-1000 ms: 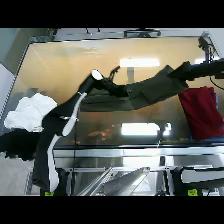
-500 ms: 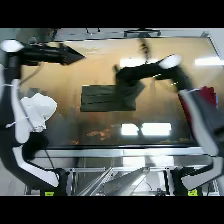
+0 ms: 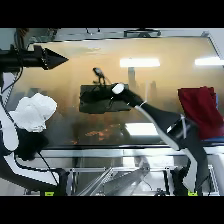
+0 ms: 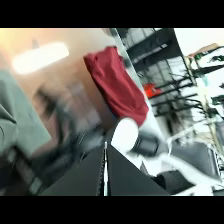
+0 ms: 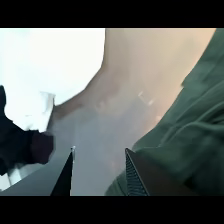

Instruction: Fold the shirts.

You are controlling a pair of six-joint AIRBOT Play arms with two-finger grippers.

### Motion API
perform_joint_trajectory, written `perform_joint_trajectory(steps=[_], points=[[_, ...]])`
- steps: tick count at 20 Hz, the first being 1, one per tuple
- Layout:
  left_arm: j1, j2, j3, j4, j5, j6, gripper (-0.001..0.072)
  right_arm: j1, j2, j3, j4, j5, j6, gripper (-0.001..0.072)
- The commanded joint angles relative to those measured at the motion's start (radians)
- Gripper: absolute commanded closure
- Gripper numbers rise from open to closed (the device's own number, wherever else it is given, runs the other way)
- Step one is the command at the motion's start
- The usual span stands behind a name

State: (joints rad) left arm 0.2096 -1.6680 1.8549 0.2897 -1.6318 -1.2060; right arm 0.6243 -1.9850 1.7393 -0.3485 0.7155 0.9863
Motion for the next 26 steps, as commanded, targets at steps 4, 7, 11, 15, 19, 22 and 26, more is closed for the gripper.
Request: perform_joint_trajectory(steps=[4, 7, 11, 15, 19, 22, 26], points=[[-0.019, 0.014, -0.062, -0.076, -0.02, 0.015, 0.0688, -0.398, 0.203, 0.008, -0.288, 0.415, 0.229, 0.0337], [-0.003, 0.016, -0.062, -0.16, -0.017, 0.051, 0.0688, -0.568, 0.206, -0.006, -0.425, 0.501, 0.346, 0.0312], [0.008, 0.015, -0.063, -0.158, -0.018, 0.064, 0.0689, -0.622, 0.134, -0.097, -0.427, 0.512, 0.349, 0.0218], [0.008, 0.015, -0.063, -0.159, -0.018, 0.065, 0.0689, -0.557, 0.024, -0.104, -0.425, 0.494, 0.35, 0.0189], [0.008, 0.015, -0.063, -0.159, -0.018, 0.077, 0.0689, -0.46, -0.042, -0.103, -0.398, 0.414, 0.349, 0.0251], [0.008, 0.015, -0.063, -0.159, -0.018, 0.08, 0.0688, -0.41, -0.065, -0.102, -0.345, 0.361, 0.344, 0.0248], [0.008, 0.015, -0.063, -0.159, -0.018, 0.081, 0.0688, -0.386, -0.066, -0.102, -0.253, 0.329, 0.279, 0.0376]])
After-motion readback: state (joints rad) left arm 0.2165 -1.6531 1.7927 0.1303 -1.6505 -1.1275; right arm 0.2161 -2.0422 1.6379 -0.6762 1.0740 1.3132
